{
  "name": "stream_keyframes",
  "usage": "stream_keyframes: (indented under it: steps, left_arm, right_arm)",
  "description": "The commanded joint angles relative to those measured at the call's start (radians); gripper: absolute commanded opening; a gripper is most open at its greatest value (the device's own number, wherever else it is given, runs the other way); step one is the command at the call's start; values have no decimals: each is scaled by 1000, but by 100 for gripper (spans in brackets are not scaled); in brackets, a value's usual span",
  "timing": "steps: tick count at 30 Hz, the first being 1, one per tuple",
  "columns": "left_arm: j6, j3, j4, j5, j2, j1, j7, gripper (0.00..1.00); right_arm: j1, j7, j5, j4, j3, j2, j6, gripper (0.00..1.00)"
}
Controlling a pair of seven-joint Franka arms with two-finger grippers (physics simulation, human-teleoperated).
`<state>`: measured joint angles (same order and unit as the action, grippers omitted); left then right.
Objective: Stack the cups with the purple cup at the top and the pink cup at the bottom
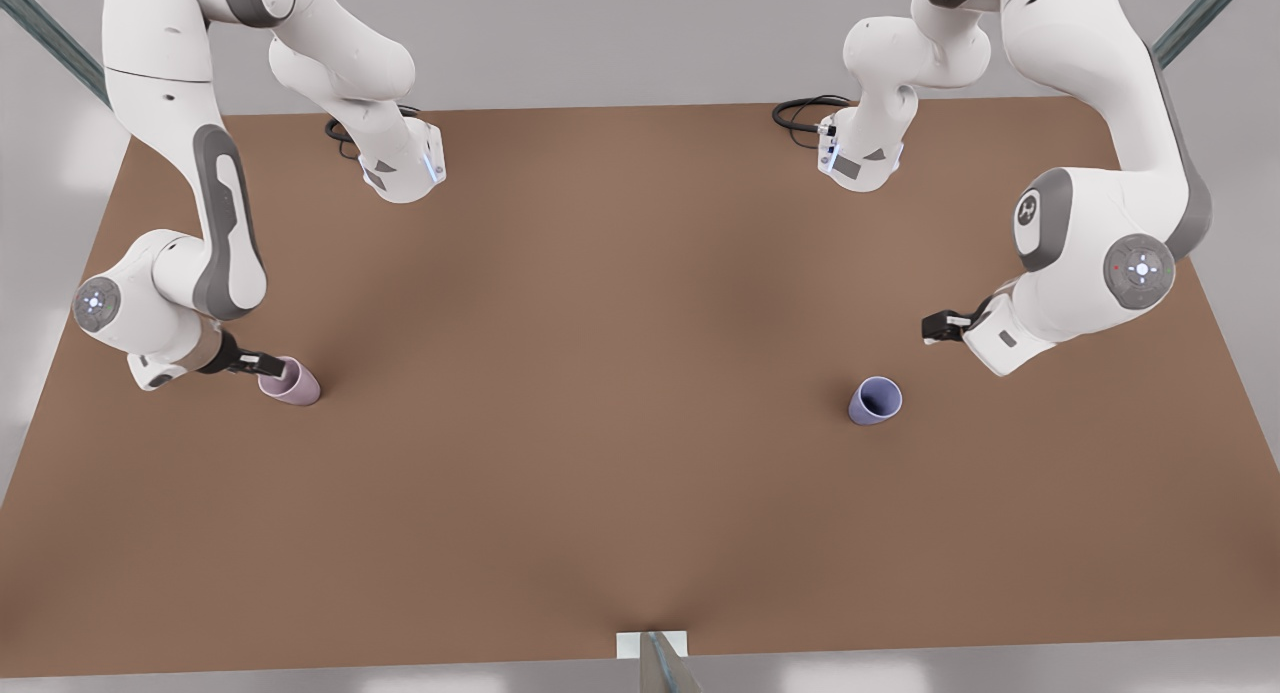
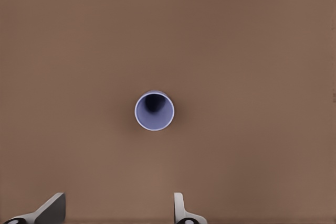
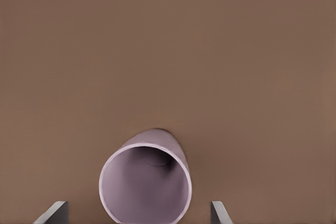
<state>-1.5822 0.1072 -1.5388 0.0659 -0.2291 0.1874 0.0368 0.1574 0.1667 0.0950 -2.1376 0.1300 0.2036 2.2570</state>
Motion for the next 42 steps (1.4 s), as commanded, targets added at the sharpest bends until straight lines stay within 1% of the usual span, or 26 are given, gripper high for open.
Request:
stream_keyframes:
  steps: [1, 7, 11, 13, 25, 27, 28, 30, 31, 32, 33, 34, 35, 36, 37, 38, 42]
  left_arm:
    - [2, 0, 0, -1, 0, 0, -9, 100]
    - [-1, 0, 2, -1, -3, 0, -9, 100]
    - [-1, 0, 2, -1, -3, 0, -11, 100]
    - [-1, 0, 2, -1, -3, 0, -11, 100]
    - [2, 0, 2, -1, -3, 0, -11, 100]
    - [2, 0, 2, -1, -3, 0, -11, 100]
    - [1, 0, 2, -1, -3, 0, -11, 100]
    - [1, 0, 2, -1, -3, 0, -11, 100]
    - [1, 0, 2, -1, -3, 0, -11, 100]
    - [1, 0, 2, -1, -4, -2, -11, 100]
    - [-1, 0, 2, -1, -4, 0, -11, 100]
    - [-1, 0, 2, -1, -4, 0, -11, 100]
    - [-1, 0, 2, -1, -4, 0, -11, 100]
    - [-1, 0, 2, -1, -7, 0, -11, 100]
    - [-2, 0, 2, -1, -7, 0, -11, 100]
    - [-2, 0, 2, -1, -7, 0, -11, 100]
    - [-2, 0, 2, -1, -9, 0, -11, 100]
  right_arm:
    - [-1, 89, -1, 1, 2, 3, 33, 100]
    - [2, 93, -20, 7, 3, 37, 36, 100]
    - [16, 93, -67, 19, 3, 54, 38, 100]
    - [19, 102, -72, 13, 3, 72, 87, 100]
    - [31, 97, -64, 15, 3, 134, 95, 100]
    - [31, 96, -64, 13, 3, 137, 108, 85]
    - [31, 94, -64, 13, 3, 137, 108, 76]
    - [30, 91, -63, 13, 3, 142, 110, 73]
    - [30, 88, -63, 13, 3, 143, 110, 68]
    - [30, 86, -57, 12, 3, 143, 108, 68]
    - [28, 86, -47, 12, 3, 149, 110, 62]
    - [28, 86, -47, 12, 3, 149, 108, 47]
    - [28, 86, -47, 13, 3, 149, 108, 39]
    - [28, 86, -47, 13, 3, 149, 108, 33]
    - [28, 86, -47, 13, 3, 149, 107, 23]
    - [28, 86, -47, 13, 3, 149, 107, 21]
    - [28, 93, -47, 15, 3, 148, 98, 21]
